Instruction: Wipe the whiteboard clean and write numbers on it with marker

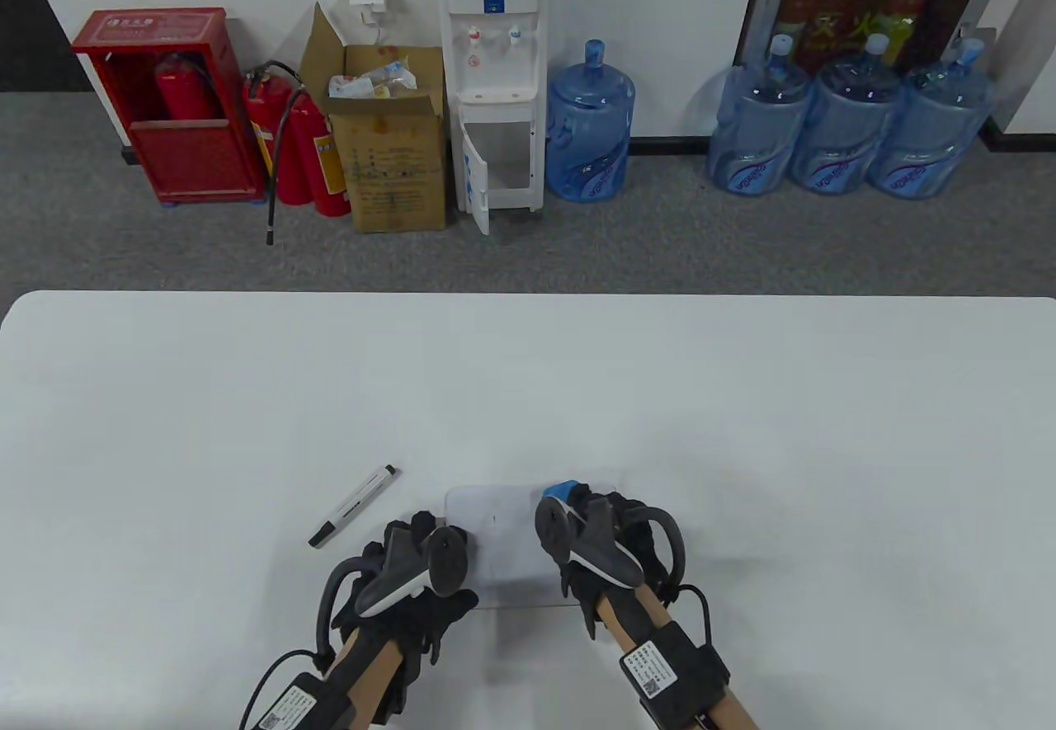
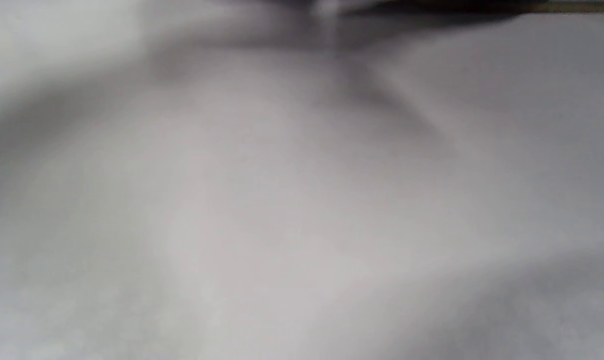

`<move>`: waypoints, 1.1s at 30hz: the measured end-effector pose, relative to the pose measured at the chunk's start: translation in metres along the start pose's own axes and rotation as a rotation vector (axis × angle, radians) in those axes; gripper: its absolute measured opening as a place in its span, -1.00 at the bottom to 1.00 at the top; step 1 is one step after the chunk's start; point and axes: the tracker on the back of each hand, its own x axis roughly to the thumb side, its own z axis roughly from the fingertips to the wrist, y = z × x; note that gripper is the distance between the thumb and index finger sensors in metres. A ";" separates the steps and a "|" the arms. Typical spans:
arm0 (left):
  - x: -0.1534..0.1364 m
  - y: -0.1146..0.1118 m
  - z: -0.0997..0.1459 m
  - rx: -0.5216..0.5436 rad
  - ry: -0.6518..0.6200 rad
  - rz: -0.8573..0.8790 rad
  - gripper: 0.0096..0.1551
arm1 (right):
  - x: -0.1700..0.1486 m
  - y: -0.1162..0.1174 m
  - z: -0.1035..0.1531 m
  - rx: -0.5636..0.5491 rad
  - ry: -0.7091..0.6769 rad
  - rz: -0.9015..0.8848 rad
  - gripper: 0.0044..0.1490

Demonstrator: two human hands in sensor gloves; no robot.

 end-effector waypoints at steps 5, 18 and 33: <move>0.000 0.000 0.000 -0.002 -0.001 -0.001 -0.05 | 0.033 -0.002 -0.001 -0.003 -0.084 -0.021 -0.05; 0.000 0.000 0.000 -0.002 -0.006 0.003 -0.04 | 0.045 -0.009 0.029 0.082 -0.338 -0.076 -0.10; -0.001 -0.001 0.000 -0.010 -0.007 0.023 -0.05 | -0.043 -0.001 0.013 0.096 0.046 -0.136 -0.12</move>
